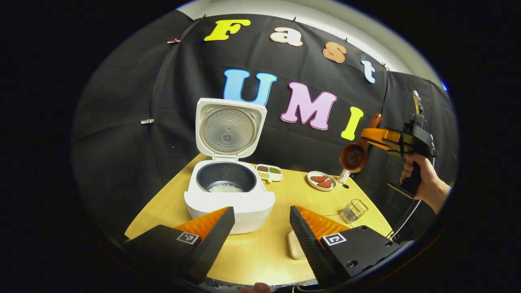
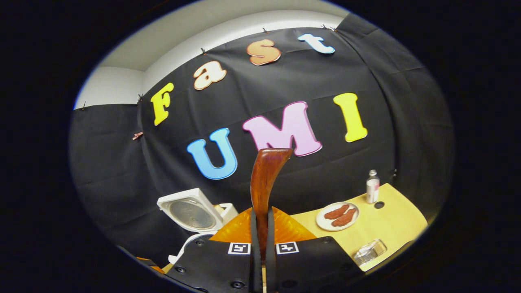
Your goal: Close the left gripper, press the button to open the rice cooker; take a wooden spoon from the chopstick holder with the right hand, scoop a spoonful of rice and pour it into the rice cooker, then put the wooden spoon back into the chopstick holder.
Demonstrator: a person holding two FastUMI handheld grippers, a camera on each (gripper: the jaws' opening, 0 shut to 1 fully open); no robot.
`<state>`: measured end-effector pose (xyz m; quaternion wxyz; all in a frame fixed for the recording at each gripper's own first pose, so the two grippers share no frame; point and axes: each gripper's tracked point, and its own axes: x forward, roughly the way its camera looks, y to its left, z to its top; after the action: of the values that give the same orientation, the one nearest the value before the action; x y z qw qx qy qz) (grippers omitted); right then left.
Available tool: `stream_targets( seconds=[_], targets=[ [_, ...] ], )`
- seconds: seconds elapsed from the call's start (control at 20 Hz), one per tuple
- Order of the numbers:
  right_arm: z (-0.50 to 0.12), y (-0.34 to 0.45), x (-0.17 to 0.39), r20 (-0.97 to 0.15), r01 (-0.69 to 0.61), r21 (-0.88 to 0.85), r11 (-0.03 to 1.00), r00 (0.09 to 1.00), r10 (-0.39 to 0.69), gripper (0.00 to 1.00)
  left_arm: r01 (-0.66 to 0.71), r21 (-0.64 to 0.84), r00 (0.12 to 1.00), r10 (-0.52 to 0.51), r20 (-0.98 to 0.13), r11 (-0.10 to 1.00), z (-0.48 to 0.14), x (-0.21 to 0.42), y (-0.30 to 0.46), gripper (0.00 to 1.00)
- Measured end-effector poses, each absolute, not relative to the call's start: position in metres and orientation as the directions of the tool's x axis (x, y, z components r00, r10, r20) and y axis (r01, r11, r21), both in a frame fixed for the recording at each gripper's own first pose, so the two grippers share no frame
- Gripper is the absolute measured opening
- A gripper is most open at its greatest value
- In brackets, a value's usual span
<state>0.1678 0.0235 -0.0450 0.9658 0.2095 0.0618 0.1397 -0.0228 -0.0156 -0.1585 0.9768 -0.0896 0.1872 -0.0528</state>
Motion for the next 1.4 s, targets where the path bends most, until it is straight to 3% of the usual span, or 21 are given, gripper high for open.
stream_targets(
  seconds=[0.7,1.4],
  targets=[
    [-0.188,-0.148,0.195,-0.266,-0.076,0.33,0.941,0.949,0.17,0.08,0.056,-0.151,0.91,-0.113,-0.399,0.987,-0.158,-0.015,-0.08,0.94],
    [-0.329,-0.142,0.217,-0.423,-0.093,0.371,0.924,0.869,0.258,0.08,-0.102,-0.154,0.882,0.018,-0.47,0.983,-0.175,-0.023,-0.08,0.94]
  ],
)
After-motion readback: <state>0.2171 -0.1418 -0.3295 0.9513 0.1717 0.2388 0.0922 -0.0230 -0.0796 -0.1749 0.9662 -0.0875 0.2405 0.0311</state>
